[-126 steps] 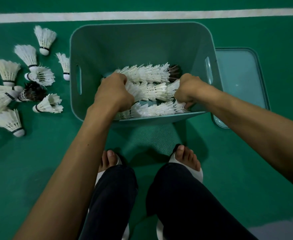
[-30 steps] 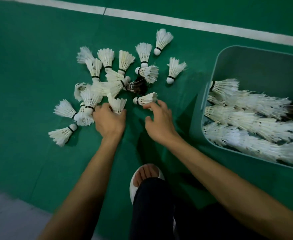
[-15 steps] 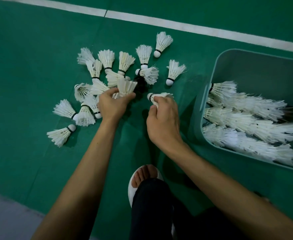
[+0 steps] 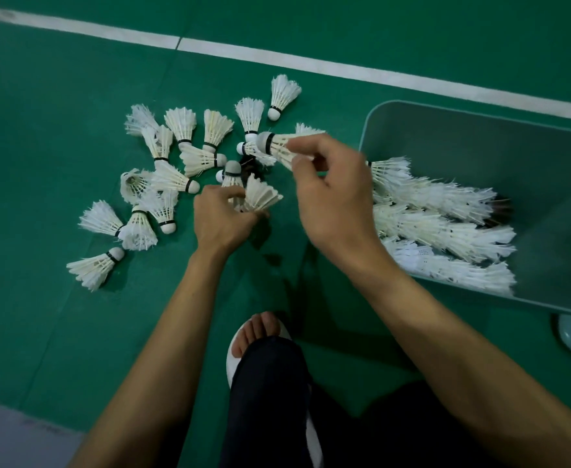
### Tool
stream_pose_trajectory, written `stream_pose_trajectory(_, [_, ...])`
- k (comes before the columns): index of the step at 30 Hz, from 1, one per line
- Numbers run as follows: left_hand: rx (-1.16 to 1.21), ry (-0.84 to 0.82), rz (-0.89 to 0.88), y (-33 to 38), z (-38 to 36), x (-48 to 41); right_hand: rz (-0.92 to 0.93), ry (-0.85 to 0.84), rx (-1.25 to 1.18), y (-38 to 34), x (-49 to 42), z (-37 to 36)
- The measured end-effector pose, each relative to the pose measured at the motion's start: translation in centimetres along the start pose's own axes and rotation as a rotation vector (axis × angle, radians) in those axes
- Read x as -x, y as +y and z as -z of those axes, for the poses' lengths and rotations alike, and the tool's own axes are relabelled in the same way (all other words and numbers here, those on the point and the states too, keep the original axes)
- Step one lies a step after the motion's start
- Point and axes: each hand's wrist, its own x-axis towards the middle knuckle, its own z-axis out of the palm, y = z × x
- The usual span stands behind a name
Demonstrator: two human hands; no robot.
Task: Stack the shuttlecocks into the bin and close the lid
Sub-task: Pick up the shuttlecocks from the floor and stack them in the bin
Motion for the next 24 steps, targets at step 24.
stream_pose_trajectory(24, [-0.253, -0.424, -0.361, 20.8, -7.1, 8.8, -0.62, 0.283, 0.182, 12.8, -9.0, 18.0])
